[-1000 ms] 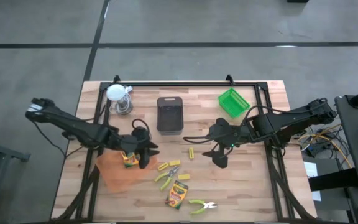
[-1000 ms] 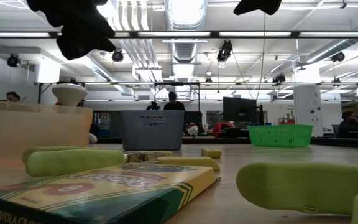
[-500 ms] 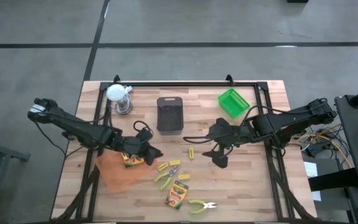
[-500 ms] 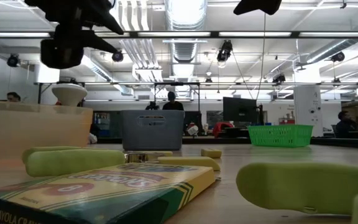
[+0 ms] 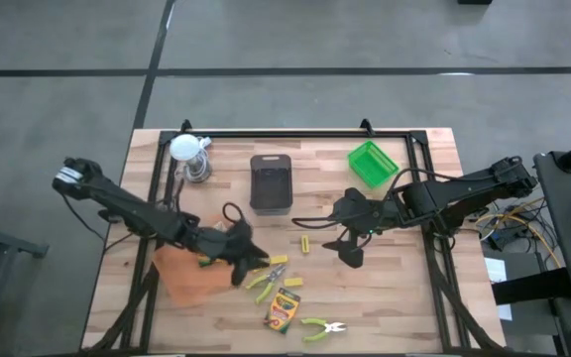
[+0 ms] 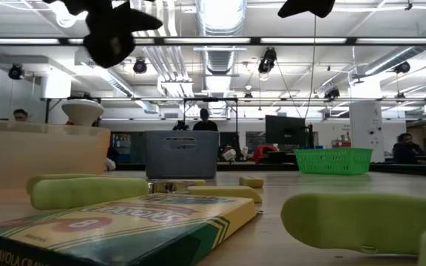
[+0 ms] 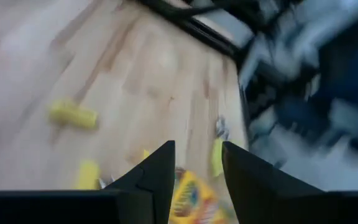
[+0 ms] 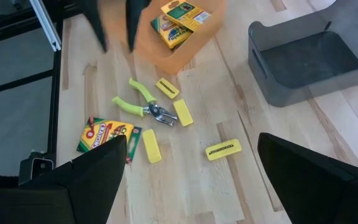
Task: Pick & Place School Supplies
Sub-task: Put the pack of crayons into the orange bin
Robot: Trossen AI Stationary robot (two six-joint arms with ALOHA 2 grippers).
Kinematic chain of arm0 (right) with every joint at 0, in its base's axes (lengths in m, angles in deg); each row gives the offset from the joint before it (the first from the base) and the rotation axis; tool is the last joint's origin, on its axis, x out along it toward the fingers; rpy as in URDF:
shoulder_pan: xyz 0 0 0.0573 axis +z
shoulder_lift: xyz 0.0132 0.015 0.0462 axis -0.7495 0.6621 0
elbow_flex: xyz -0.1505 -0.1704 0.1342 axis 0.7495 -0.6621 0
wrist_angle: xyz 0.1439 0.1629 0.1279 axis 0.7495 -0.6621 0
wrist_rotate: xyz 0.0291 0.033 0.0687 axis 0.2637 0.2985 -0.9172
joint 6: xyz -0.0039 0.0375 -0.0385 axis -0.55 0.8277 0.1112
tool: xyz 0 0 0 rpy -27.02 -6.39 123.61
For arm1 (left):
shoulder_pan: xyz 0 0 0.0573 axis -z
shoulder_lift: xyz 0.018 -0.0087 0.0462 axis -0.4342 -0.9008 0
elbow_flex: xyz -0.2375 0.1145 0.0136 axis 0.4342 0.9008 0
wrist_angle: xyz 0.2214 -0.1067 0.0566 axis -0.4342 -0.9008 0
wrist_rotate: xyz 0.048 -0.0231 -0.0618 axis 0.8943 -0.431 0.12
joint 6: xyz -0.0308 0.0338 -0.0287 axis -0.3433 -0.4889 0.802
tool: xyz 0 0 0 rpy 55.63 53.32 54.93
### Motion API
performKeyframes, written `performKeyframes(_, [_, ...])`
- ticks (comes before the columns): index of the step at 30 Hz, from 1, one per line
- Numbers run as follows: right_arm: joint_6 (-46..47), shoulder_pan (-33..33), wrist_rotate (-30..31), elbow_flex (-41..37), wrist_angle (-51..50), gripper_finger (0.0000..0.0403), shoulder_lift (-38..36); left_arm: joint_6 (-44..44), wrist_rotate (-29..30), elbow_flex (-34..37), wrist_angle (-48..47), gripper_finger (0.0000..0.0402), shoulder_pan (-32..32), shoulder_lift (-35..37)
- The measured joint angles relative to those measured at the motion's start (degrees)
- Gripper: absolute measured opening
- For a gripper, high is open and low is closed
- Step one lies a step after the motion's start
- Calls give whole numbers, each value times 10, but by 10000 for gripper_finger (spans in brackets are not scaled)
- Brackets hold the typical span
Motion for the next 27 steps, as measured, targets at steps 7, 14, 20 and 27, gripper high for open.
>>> performKeyframes(7, [0,0,0,0,0,354,0,-297,-3,0,146,136,19,-89])
performKeyframes(14, [0,0,0,0,0,354,0,-283,-44,0,222,136,21,-176])
performKeyframes(20, [0,0,0,0,0,354,0,-313,-72,0,234,136,23,-227])
performKeyframes(27, [0,0,0,0,0,354,0,-303,-103,0,249,136,23,-256])
